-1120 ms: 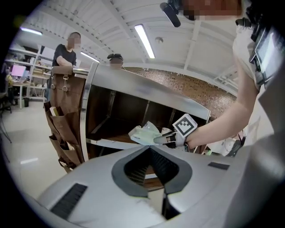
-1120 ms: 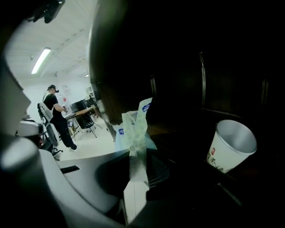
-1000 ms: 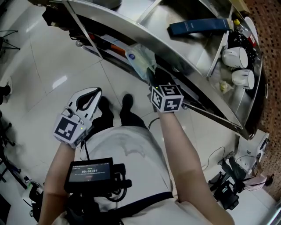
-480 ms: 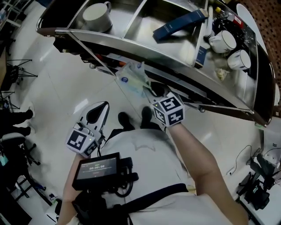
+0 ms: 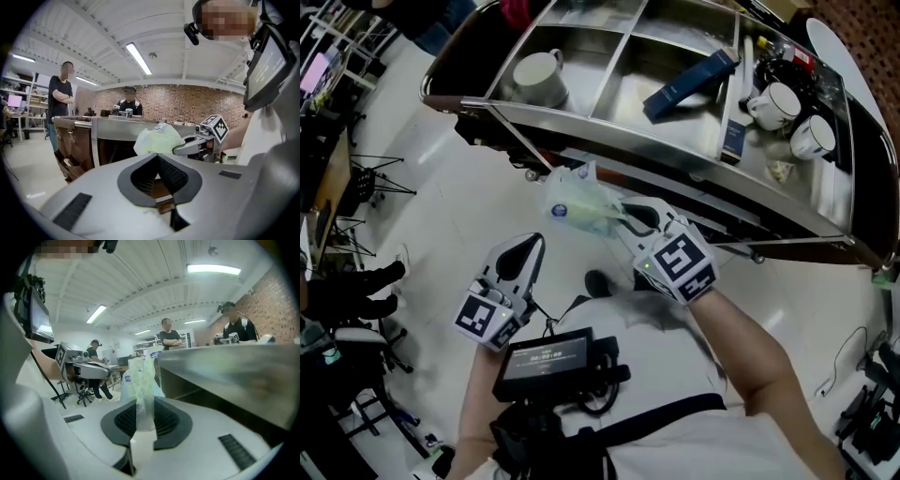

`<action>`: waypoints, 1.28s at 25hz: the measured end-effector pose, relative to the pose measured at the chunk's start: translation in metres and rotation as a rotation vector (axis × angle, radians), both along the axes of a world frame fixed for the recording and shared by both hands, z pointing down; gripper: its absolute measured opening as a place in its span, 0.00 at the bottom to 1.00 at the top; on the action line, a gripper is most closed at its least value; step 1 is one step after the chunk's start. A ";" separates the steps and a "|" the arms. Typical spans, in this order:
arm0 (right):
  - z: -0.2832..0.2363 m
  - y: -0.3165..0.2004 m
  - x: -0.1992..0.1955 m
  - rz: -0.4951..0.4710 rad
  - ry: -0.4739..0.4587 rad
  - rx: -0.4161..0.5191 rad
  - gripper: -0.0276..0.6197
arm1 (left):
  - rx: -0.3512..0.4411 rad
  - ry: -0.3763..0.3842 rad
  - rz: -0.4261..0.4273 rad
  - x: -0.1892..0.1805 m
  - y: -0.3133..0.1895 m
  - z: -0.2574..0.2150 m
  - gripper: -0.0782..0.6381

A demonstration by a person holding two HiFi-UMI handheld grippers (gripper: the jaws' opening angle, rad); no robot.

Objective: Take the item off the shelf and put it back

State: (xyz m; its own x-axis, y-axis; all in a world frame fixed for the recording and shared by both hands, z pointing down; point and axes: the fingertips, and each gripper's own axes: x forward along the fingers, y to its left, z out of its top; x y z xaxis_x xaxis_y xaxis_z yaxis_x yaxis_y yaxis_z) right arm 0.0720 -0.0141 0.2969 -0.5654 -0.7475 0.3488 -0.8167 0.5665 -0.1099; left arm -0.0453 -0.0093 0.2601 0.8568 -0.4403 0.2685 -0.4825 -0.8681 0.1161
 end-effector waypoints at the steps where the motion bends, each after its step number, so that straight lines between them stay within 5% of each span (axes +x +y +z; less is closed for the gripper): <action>1: -0.010 -0.001 -0.005 -0.012 -0.006 0.016 0.12 | 0.003 0.010 0.006 0.000 0.002 -0.007 0.12; 9: -0.068 0.004 -0.031 -0.094 -0.030 0.088 0.12 | 0.066 0.041 0.052 0.003 0.011 -0.042 0.12; 32: -0.103 -0.005 -0.031 -0.035 -0.087 0.152 0.12 | 0.087 0.157 0.128 0.012 0.000 -0.080 0.12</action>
State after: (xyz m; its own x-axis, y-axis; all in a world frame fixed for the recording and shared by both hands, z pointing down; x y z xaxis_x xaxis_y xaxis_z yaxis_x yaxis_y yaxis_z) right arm 0.0407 -0.0190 0.1935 -0.6148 -0.7674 0.1819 -0.7876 0.6095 -0.0905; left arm -0.0331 -0.0097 0.1799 0.9354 -0.3411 0.0934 -0.3499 -0.9311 0.1032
